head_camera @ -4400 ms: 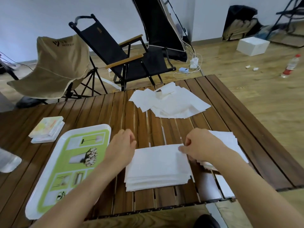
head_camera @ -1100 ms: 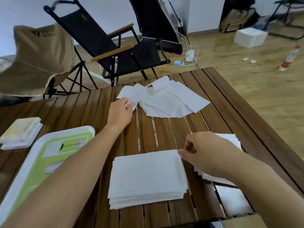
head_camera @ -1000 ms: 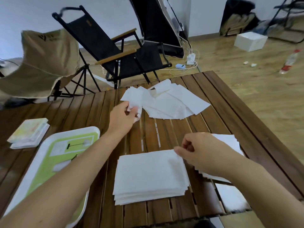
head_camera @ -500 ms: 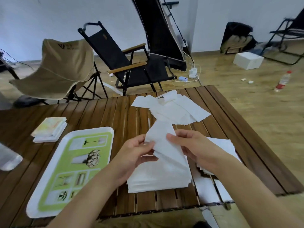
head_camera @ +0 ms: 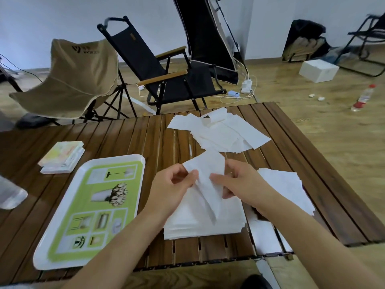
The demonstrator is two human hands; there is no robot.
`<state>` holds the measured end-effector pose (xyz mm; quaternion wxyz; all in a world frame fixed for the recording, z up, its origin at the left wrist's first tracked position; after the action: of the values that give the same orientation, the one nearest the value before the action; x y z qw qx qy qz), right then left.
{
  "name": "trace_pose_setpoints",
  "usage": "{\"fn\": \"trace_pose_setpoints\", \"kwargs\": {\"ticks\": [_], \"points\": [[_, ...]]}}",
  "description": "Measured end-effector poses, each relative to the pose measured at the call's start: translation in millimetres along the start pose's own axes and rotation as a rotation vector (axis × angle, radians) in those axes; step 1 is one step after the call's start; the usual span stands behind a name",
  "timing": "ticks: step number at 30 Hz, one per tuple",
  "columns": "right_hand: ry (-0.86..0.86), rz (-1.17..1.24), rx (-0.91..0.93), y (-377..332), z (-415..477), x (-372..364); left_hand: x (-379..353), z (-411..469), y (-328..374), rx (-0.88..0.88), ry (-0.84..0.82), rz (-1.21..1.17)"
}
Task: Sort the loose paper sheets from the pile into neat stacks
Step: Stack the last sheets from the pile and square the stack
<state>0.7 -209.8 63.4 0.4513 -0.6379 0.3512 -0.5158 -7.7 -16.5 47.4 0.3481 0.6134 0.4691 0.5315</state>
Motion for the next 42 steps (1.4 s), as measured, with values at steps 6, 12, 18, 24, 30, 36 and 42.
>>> {"fn": "trace_pose_setpoints", "kwargs": {"ticks": [6,12,18,24,30,36,42], "points": [[-0.082,-0.164,0.149,-1.0,-5.4,5.8,3.0,-2.5,10.5,-0.118,-0.073,-0.138],[-0.152,0.193,0.048,-3.8,-5.4,12.6,0.1,-6.0,13.3,-0.113,-0.169,-0.158],[-0.287,0.212,0.022,-4.1,-13.9,16.5,6.3,-2.5,11.1,-0.042,-0.143,-0.168],[-0.460,0.081,-0.050,-0.8,-20.8,26.5,19.1,4.4,2.1,0.127,-0.331,-0.068],[-0.498,-0.004,-0.115,6.2,-16.9,29.5,21.9,4.1,-6.7,0.251,-0.372,0.042],[-0.248,-0.114,-0.225,32.0,-4.6,28.7,31.0,3.1,-20.7,0.321,-0.510,0.314],[-0.151,-0.333,-0.143,40.5,1.9,18.6,31.3,6.2,-29.0,0.311,-0.450,0.532]]}}
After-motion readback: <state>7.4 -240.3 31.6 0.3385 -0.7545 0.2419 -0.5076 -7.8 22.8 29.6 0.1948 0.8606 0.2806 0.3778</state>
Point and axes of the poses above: each hand's wrist, its own z-axis towards the middle knuckle, its own x-axis out of the back of the hand, y = z × x, the point moved 2 cm from there along z, towards the middle knuckle, and after that the axes turned 9 degrees about x, right-handed, at the moved point
